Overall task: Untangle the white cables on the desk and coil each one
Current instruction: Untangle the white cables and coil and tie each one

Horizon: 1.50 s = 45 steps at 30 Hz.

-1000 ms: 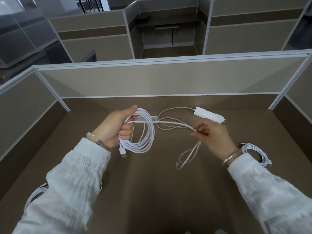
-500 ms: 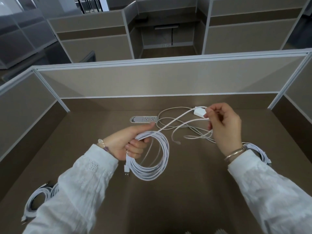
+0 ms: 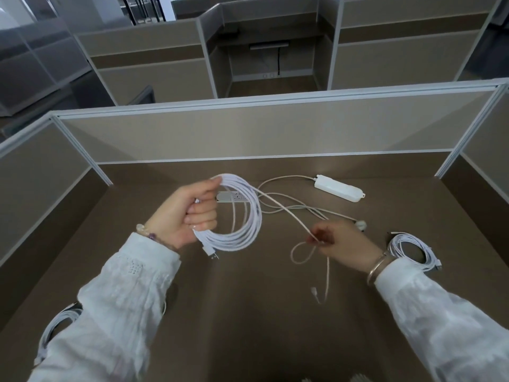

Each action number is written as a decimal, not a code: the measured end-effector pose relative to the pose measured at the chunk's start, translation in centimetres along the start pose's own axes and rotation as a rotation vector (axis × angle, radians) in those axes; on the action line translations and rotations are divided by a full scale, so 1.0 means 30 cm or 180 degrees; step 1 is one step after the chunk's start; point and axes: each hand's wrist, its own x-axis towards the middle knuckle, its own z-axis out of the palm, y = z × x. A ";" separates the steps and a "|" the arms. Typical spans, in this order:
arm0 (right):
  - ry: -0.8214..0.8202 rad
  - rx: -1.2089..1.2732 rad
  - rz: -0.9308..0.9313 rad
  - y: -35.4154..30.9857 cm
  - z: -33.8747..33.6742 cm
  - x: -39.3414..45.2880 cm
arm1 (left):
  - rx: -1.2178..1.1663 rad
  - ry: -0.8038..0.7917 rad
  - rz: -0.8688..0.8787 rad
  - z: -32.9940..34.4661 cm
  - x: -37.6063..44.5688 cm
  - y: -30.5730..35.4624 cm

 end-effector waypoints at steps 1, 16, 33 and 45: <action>-0.0011 -0.0109 -0.0037 0.015 0.013 0.002 | -0.0072 0.0095 0.0129 -0.002 0.000 0.009; 0.0639 0.1608 0.1478 0.238 0.154 -0.001 | -0.0632 0.0718 0.0849 -0.101 -0.024 0.071; 0.0393 0.0011 0.0947 0.063 0.265 0.051 | -0.0200 0.0470 0.0588 -0.017 0.014 0.002; -0.0323 0.2115 0.0213 -0.171 0.336 0.054 | -0.0228 0.0093 0.0241 0.063 0.005 -0.016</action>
